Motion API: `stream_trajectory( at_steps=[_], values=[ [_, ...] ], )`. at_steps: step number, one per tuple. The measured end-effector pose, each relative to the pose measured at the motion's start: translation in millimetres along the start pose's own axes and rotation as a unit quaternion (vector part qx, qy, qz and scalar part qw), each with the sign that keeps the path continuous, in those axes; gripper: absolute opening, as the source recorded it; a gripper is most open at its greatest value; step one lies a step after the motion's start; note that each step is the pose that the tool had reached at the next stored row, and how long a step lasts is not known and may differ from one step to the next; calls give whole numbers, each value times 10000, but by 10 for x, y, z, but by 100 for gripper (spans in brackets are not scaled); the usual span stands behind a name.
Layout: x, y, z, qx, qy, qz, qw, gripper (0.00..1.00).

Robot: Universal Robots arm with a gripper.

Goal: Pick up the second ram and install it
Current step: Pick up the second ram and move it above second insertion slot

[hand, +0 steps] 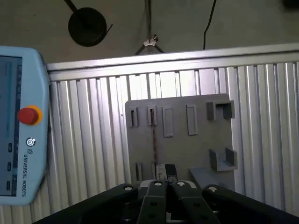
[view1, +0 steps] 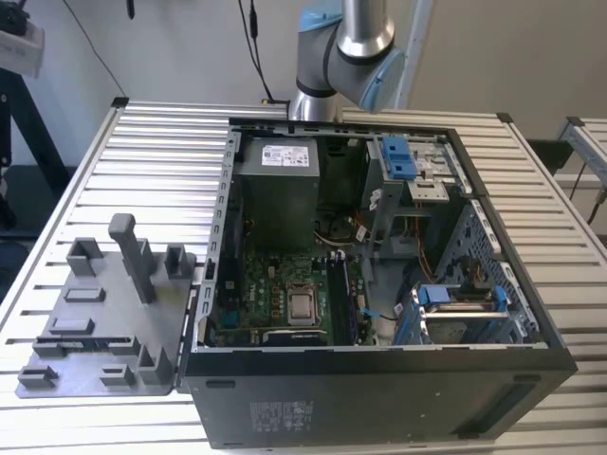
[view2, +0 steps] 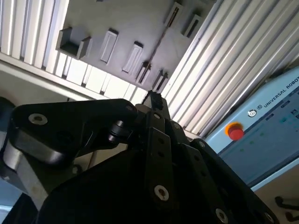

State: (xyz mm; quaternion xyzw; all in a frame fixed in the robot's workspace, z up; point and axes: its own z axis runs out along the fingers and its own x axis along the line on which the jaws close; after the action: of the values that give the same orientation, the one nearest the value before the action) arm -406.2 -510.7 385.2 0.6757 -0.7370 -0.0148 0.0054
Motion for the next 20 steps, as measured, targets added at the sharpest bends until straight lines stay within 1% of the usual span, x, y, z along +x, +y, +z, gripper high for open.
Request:
stream_trajectory(
  at_steps=[1,3,10,20],
  values=[
    [1,7,4,14,0,-28,10000,11],
    [3,15,15,22,-2,-59,10000,11],
    [7,18,53,18,-6,-64,10000,11],
    [7,17,54,18,-6,-92,10000,11]
  ],
)
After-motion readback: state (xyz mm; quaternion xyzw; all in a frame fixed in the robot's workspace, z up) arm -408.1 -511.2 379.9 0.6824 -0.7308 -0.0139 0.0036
